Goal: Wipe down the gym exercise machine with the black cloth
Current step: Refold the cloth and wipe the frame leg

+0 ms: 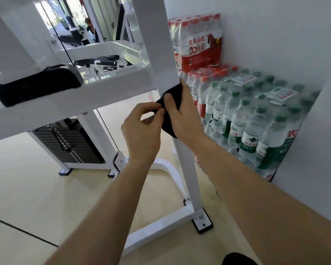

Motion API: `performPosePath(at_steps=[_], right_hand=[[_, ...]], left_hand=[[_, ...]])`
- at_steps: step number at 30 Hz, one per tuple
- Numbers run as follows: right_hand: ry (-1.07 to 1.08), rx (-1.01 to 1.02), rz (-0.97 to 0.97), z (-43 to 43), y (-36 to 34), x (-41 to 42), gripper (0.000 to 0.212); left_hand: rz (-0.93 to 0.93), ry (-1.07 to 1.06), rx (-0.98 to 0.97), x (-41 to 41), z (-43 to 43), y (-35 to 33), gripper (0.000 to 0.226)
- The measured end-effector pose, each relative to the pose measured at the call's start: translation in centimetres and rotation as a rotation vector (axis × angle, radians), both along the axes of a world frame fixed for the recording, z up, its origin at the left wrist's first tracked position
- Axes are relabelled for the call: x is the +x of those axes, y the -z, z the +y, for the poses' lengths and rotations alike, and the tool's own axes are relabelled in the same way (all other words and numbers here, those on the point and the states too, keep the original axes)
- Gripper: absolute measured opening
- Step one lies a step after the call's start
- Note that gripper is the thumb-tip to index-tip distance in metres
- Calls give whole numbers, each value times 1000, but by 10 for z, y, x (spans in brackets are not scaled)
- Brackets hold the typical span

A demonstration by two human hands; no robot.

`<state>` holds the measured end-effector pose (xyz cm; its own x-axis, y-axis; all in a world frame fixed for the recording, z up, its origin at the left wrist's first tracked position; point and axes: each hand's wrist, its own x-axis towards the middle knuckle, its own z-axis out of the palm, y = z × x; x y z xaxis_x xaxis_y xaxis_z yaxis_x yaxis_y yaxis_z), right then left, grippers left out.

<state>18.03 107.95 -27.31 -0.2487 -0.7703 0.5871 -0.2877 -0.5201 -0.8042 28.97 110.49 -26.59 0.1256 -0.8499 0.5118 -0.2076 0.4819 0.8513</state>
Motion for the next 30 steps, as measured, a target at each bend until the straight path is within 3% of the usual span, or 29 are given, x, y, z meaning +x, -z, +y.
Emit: performPosePath(at_steps=[6,13,18,21,30], right_hand=[[130,-157,51,-12,14,1,52],[135,5,12,-7,116,-1,51],[183,-80,0,-16,75,0,45],[220,-120,29,-19,84,-1,49],[230,54,6,-10,229,-8,50]], left_hand=[[108,56,66,5,-6,12,15],[77,81,239,-1,-2,88,11],[52,120,91,6,-17,63,11],[64,143,84,8,-22,77,12],[79,138,348,-5,-14,204,11]])
